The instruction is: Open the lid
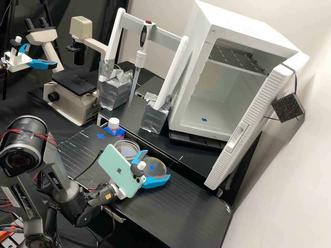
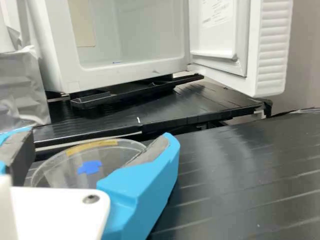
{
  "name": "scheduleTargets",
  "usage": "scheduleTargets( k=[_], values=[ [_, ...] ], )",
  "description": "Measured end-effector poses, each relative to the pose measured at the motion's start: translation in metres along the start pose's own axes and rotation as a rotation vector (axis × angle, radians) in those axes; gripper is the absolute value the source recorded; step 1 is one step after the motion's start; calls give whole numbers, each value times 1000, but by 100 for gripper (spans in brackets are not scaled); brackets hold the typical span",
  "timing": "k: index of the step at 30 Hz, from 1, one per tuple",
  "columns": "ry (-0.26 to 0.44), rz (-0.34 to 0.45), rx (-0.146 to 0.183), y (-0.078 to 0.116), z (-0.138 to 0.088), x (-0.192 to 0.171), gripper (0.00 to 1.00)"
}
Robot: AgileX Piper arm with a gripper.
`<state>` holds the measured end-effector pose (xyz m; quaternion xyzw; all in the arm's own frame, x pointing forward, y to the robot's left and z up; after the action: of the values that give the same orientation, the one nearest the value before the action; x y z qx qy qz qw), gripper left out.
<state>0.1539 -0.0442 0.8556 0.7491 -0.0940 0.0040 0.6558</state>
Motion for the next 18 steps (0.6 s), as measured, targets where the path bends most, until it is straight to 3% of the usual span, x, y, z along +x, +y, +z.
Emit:
scheduleTargets(
  k=[11,16,18],
  values=[
    [28,23,-14,3,-7,-2,100],
    [59,83,0,11,-17,-8,100],
    [99,129,-10,15,-27,-13,100]
  ],
)
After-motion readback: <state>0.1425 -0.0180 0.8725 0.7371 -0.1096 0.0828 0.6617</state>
